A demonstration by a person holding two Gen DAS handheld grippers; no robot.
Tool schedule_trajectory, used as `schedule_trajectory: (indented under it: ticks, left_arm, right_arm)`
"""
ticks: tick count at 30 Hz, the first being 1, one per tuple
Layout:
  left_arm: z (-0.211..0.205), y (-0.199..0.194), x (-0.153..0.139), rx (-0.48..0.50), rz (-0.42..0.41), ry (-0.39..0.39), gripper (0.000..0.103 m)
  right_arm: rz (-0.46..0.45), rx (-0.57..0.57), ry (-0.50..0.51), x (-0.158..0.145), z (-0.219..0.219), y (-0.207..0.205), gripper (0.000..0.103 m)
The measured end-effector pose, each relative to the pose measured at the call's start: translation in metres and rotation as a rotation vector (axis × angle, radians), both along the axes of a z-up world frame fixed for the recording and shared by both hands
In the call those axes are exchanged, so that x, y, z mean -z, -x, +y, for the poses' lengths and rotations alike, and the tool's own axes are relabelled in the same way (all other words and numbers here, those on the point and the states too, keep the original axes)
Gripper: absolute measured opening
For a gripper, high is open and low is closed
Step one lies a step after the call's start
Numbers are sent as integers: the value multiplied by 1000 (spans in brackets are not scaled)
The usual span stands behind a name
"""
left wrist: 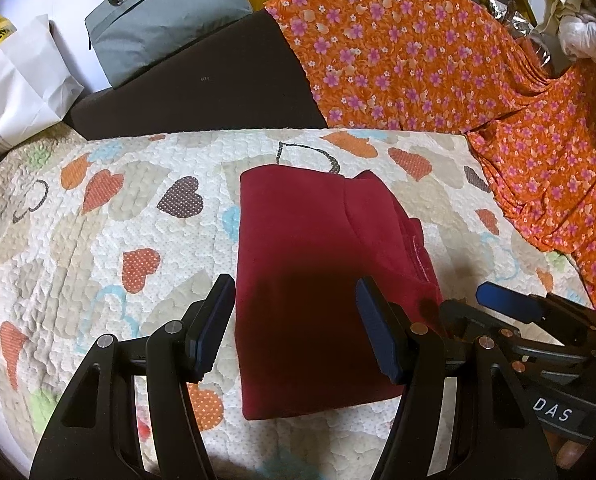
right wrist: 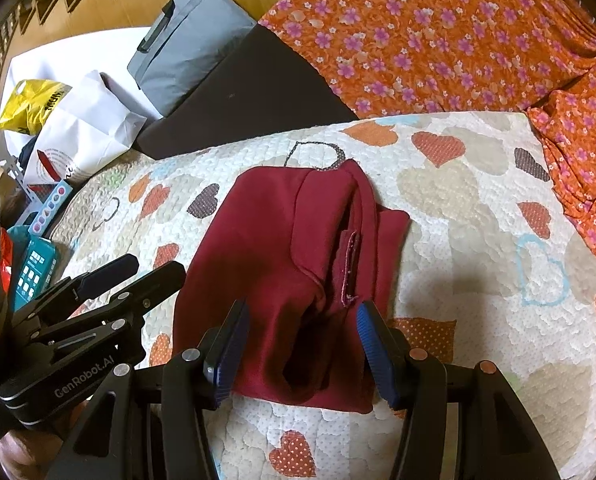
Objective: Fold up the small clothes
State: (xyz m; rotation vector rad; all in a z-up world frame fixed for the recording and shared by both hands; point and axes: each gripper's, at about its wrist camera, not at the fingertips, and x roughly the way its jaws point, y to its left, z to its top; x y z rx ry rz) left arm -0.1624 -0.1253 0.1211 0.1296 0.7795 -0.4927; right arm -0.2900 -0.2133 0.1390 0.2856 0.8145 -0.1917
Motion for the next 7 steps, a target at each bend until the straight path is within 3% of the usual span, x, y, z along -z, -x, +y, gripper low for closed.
schedule_trajectory:
  ticks: [7]
  left_arm:
    - [1, -5, 4, -14, 18, 21, 63]
  right_arm:
    - [3, 2, -3, 2, -2, -1, 54]
